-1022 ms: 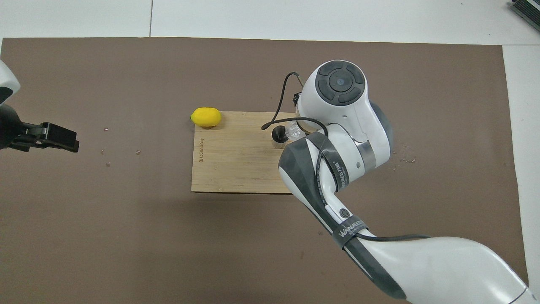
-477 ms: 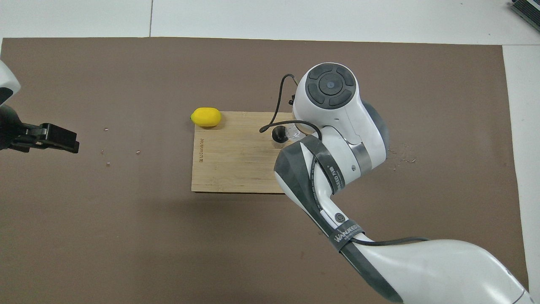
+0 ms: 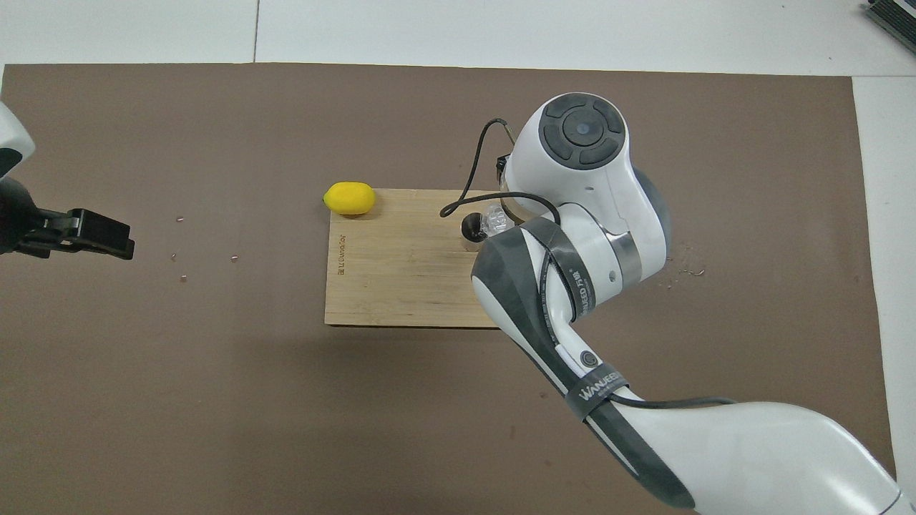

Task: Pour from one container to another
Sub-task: 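Tilt the clear glass with the right gripper to pour into the metal cup, then carry the clear glass back beside the board with the right gripper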

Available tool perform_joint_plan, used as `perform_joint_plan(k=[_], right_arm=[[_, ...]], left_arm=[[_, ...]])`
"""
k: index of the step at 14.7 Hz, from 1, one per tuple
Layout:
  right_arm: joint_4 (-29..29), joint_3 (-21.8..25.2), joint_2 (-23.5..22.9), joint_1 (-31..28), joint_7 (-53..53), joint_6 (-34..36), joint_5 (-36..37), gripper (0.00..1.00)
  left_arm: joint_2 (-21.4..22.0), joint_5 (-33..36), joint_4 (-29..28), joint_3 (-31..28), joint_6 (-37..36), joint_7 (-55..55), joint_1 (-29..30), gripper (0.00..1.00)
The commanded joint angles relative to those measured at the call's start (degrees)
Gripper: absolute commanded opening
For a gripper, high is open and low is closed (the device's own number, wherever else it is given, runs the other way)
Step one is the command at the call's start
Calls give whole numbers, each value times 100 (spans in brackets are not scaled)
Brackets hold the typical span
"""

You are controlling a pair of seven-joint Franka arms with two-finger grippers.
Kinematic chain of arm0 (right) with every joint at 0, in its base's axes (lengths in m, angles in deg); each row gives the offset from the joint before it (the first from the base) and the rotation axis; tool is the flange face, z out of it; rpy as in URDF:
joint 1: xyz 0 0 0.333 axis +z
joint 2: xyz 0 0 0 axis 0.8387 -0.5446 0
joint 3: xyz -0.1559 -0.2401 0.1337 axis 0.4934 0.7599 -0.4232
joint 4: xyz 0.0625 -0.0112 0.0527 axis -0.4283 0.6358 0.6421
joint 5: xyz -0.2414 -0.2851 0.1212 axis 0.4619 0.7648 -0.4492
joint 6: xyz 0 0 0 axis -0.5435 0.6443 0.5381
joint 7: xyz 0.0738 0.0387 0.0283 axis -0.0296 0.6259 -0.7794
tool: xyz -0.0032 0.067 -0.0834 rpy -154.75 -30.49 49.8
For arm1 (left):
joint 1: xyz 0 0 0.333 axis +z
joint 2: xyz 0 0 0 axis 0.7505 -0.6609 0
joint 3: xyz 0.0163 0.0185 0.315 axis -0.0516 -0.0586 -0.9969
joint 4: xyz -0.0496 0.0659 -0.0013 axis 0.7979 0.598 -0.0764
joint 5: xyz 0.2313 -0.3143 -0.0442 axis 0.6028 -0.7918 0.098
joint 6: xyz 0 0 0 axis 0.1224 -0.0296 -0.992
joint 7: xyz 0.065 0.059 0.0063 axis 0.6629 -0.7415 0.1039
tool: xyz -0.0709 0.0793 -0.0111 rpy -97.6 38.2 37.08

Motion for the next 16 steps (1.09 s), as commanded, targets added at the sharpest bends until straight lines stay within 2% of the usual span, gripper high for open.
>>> perform_joint_plan(k=[1, 5, 11, 16], right_arm=[[-214, -41, -108, -184, 95, 73, -381, 0], [-214, -50, -82, -343, 43, 46, -646, 0], [-109, -50, -64, -817, -387, 46, -1568, 0], [513, -41, 146, -1423, -1343, 11, -2508, 0]], left_arm=[[84, -59, -41, 17, -64, -32, 43, 100], [75, -59, -41, 17, -64, -32, 43, 100], [75, -59, -41, 17, -64, -32, 43, 100], [75, -59, -41, 17, -64, -32, 43, 100]])
